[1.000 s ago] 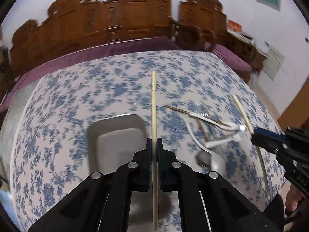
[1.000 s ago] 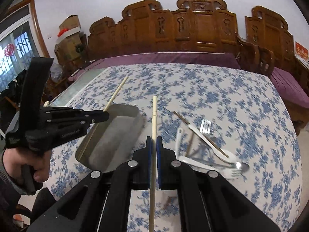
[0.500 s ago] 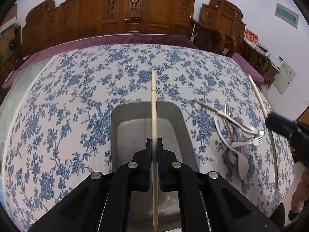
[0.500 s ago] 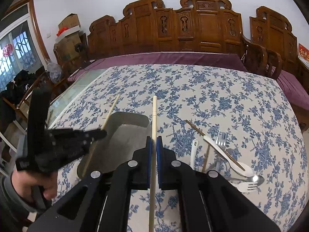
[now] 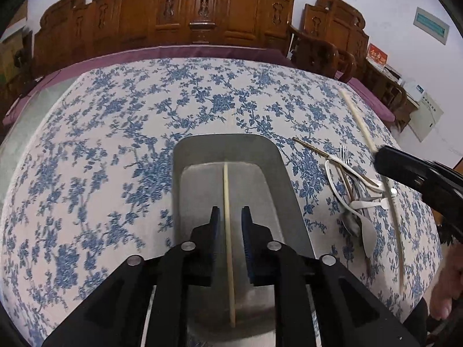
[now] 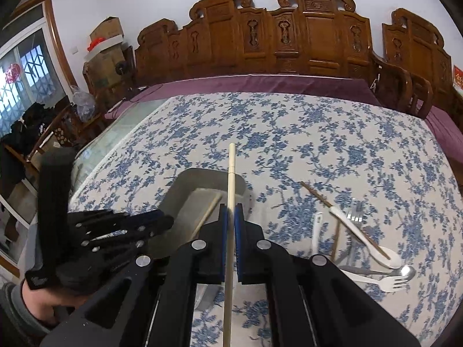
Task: Organize utensils
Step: 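Lower the chopsticks into the tray and open the left then right tool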
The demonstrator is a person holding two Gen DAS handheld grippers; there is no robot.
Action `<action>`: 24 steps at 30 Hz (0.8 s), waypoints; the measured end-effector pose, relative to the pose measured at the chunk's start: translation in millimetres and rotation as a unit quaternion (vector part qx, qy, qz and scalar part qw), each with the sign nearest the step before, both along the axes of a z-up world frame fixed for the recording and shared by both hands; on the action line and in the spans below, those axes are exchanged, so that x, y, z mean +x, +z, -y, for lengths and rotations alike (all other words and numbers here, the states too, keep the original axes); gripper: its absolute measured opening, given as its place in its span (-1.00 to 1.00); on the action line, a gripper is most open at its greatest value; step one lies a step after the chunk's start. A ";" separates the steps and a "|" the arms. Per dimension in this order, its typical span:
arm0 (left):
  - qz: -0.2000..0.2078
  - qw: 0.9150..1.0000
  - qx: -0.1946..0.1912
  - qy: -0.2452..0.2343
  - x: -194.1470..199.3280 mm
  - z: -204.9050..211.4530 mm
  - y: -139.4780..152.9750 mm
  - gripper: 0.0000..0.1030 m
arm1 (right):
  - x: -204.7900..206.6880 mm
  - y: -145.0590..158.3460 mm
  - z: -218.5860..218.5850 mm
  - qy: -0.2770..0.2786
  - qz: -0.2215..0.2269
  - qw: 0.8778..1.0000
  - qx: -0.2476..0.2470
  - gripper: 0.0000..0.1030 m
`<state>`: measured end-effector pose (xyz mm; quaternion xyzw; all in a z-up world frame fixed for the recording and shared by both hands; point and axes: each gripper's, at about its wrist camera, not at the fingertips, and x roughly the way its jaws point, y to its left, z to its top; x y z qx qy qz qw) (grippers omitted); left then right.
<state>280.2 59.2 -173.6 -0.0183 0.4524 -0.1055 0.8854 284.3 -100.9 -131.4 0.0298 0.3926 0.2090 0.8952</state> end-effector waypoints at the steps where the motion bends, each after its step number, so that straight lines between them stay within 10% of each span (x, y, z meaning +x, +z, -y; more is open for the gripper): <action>1: 0.006 1.000 0.004 -0.001 -5.3 -2.8 3.2 -0.65 | 1.0 -0.4 -3.3 0.001 -0.001 1.000 0.003 -0.88; 24: 0.042 0.999 0.012 0.026 -47.0 -73.1 27.9 -0.29 | 38.8 -40.3 -77.6 0.019 -0.025 0.999 0.004 -0.86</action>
